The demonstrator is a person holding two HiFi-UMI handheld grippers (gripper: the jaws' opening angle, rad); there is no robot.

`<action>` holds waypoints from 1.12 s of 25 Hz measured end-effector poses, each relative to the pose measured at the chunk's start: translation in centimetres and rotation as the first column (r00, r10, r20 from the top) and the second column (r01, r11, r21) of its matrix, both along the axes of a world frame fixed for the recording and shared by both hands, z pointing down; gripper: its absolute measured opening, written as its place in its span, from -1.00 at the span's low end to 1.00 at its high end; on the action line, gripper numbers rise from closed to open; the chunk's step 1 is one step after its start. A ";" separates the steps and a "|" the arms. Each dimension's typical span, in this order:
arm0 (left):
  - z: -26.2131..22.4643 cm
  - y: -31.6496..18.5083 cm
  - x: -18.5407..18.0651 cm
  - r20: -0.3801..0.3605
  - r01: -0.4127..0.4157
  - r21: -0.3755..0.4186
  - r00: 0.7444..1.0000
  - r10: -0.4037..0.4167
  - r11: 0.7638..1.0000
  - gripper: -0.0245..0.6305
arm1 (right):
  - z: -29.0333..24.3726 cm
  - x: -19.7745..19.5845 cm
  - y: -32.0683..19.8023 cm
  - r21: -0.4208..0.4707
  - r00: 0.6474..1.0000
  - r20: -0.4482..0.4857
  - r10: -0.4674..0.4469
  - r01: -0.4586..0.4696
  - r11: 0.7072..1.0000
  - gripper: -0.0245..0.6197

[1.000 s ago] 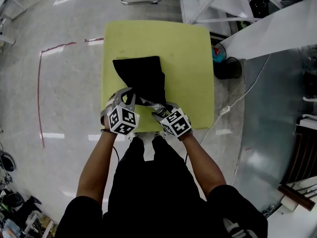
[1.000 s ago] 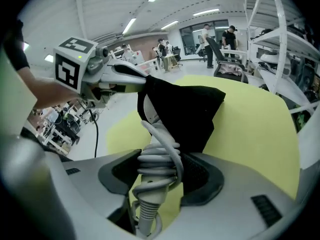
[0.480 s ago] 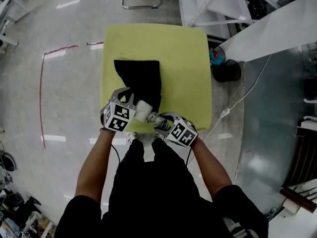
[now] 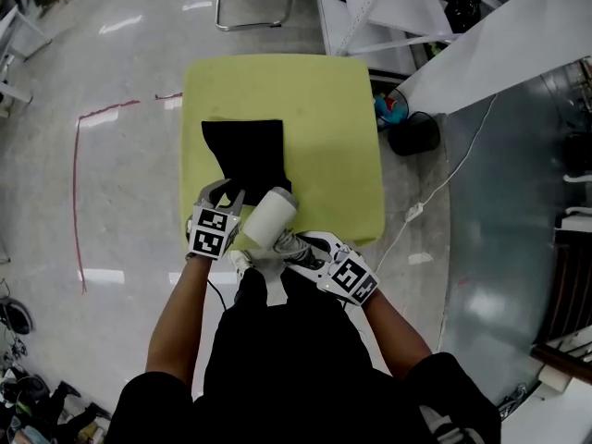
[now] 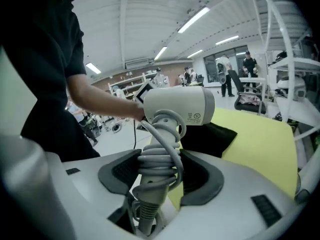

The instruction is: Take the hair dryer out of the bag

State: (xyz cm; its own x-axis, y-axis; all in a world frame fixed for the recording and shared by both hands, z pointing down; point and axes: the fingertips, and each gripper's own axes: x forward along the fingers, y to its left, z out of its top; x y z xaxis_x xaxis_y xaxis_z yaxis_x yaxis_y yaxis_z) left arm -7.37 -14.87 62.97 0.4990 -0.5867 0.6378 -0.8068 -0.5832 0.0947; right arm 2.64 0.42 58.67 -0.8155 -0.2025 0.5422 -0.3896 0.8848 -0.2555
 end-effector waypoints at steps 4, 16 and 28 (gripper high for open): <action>-1.2 1.2 -0.2 -0.059 0.080 0.016 0.995 -0.079 0.997 -0.41 | -3.4 1.0 -3.6 0.083 0.987 0.077 0.143 -0.149 0.985 -0.19; -9.5 2.2 -3.0 -0.268 0.291 0.131 0.931 -0.248 0.948 -0.33 | -12.4 2.8 -12.8 0.229 0.864 0.293 0.411 -0.480 0.847 -0.19; -18.5 -0.1 -2.3 -0.363 0.326 0.334 0.911 -0.198 0.884 -0.77 | -16.0 5.5 -16.2 0.272 0.777 0.355 0.520 -0.618 0.738 -0.19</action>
State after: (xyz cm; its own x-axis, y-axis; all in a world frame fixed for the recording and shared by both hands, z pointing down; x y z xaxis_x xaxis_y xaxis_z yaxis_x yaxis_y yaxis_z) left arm -9.70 -15.02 44.50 0.4254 -0.8874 0.1776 -0.9006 -0.3957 0.1798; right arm 8.11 -15.81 42.69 -0.5741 -0.8067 0.1404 -0.8185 0.5605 -0.1259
